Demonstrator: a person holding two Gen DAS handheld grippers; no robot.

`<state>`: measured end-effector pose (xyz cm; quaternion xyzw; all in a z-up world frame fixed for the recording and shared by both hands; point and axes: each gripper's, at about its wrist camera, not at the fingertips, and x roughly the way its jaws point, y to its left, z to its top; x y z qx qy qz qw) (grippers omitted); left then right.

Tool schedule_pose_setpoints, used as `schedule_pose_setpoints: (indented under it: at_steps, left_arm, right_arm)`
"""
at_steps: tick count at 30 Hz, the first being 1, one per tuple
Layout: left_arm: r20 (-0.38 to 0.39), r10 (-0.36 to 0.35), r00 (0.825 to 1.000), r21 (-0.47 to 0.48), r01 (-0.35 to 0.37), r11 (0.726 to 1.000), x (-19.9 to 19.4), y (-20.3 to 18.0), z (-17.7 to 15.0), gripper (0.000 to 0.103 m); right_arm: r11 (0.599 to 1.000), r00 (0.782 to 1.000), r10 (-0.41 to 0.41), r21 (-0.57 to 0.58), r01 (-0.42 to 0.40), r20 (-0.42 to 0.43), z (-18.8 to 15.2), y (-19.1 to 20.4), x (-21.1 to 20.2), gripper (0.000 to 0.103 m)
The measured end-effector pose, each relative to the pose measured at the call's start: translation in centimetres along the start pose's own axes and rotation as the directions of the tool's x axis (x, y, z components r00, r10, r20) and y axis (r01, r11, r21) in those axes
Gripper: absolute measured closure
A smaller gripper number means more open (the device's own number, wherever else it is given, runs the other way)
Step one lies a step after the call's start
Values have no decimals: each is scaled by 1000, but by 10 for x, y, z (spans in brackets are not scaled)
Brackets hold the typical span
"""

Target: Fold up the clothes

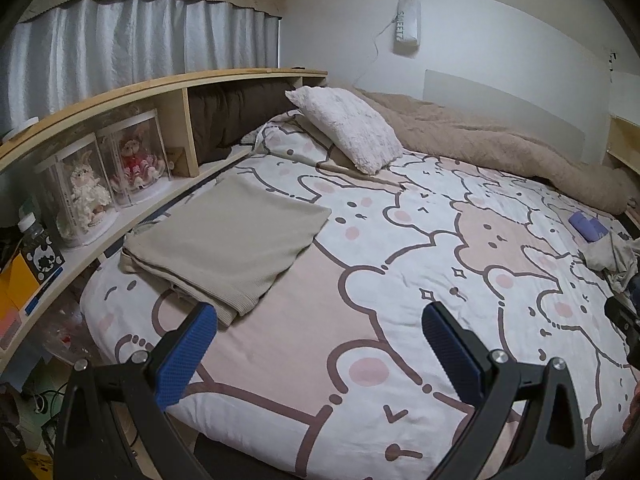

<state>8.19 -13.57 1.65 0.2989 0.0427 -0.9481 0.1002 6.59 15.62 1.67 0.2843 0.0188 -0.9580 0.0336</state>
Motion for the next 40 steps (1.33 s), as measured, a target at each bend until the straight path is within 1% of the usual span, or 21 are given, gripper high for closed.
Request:
schedule_pose_setpoints:
  at_steps: [8, 20, 26, 40]
  left_arm:
    - [17, 8, 1000, -2, -8, 1000, -4, 3, 2, 0]
    - [17, 1, 1000, 7, -1, 1000, -5, 1, 2, 0]
    - [22, 13, 1000, -8, -13, 1000, -6, 3, 1, 0]
    - [28, 19, 999, 7, -19, 1000, -6, 2, 0, 0]
  right_arm:
    - [1000, 1000, -31, 4, 31, 1, 1, -6, -1, 0]
    - [1000, 1000, -29, -5, 29, -7, 1, -4, -1, 0]
    - [999, 999, -35, -8, 35, -14, 1, -4, 0, 0]
    - [999, 999, -43, -25, 43, -23, 0, -2, 3, 0]
